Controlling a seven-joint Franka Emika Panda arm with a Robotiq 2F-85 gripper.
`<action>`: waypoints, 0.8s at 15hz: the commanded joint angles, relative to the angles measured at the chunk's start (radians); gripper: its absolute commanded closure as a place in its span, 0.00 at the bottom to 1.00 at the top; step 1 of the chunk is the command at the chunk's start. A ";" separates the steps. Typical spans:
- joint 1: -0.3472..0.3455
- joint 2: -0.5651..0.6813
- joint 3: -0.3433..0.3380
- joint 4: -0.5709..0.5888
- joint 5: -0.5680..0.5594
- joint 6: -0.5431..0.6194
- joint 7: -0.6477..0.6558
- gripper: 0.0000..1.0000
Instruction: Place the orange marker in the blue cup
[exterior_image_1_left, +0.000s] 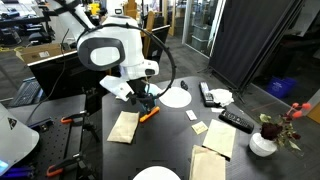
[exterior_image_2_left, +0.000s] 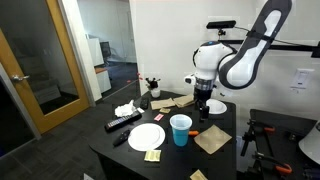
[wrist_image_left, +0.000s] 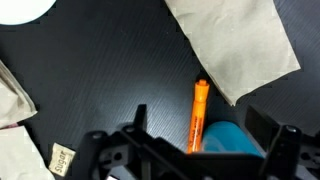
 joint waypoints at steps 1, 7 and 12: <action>-0.008 0.021 0.018 -0.013 -0.007 0.042 0.026 0.00; 0.001 0.081 0.045 0.006 -0.009 0.074 0.027 0.00; 0.015 0.138 0.038 0.026 -0.027 0.118 0.036 0.00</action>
